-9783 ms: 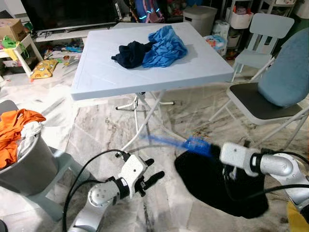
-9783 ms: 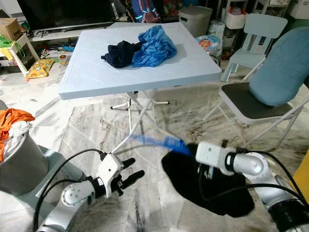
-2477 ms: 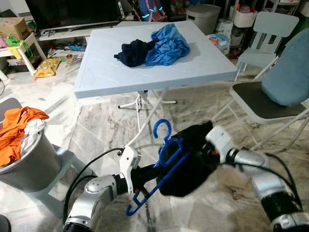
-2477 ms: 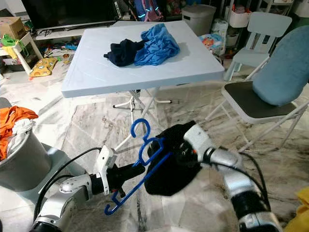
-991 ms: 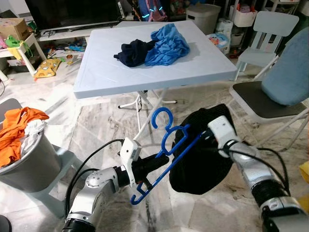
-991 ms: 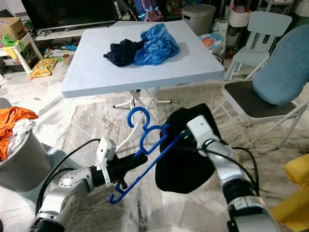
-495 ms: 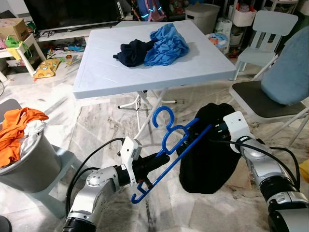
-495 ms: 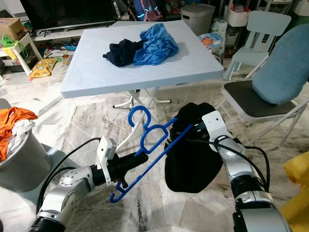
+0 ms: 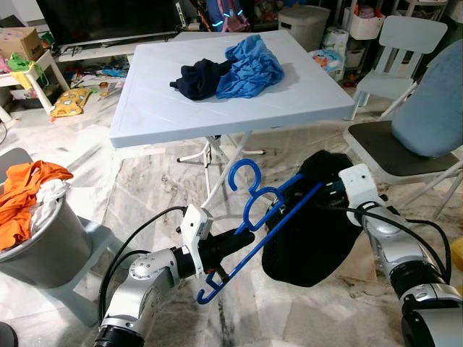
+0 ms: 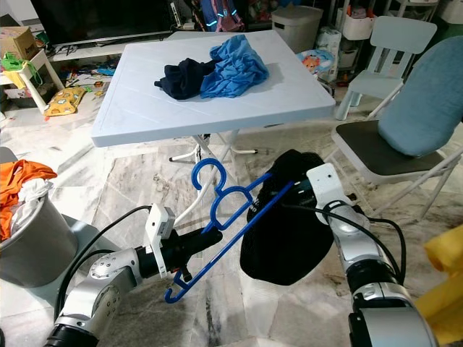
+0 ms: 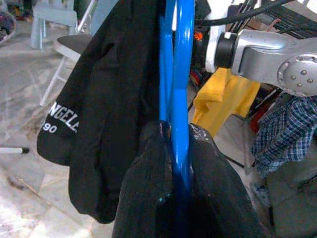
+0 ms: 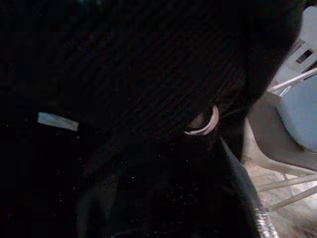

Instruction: Hang hanger

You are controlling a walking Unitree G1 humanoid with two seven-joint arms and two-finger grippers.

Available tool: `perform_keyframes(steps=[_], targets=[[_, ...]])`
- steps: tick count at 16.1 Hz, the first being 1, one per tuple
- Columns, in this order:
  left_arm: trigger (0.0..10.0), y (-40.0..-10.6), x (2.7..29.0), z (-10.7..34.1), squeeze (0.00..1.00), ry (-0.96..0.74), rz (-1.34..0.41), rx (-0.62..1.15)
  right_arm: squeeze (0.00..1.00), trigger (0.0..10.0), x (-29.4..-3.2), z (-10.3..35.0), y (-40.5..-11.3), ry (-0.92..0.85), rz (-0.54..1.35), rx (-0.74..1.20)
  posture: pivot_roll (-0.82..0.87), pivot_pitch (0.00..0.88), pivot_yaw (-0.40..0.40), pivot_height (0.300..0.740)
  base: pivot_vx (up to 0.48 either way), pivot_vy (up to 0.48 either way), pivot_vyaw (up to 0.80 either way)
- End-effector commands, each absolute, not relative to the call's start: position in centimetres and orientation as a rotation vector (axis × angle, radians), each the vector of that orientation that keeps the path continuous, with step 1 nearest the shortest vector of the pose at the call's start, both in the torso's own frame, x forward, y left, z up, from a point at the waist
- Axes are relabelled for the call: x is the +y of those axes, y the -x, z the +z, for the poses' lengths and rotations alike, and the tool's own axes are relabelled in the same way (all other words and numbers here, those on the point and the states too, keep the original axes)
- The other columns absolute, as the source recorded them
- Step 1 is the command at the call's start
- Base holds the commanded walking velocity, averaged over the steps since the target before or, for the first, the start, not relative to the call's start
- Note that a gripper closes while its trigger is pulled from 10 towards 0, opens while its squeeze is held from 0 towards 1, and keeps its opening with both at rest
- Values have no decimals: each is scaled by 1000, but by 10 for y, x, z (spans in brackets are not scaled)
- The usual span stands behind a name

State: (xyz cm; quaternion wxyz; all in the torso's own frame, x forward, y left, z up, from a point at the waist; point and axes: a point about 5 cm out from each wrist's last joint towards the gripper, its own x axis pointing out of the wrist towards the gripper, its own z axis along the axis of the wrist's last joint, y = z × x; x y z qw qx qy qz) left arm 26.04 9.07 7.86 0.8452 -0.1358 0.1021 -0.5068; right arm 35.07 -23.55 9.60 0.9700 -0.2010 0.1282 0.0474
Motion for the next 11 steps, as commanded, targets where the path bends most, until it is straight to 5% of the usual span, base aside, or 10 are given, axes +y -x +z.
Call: perform_keyframes(steps=[1,11], targets=[[0,-262,91,86,0,275,-1083,172,0,0,-242,108,-355,400,58,219,-174,0,67,740,0,0,0],[0,-261,97,69,0,190,-1011,228,0,0,-254,132,-361,306,-74,68,-167,0,58,740,0,0,0]])
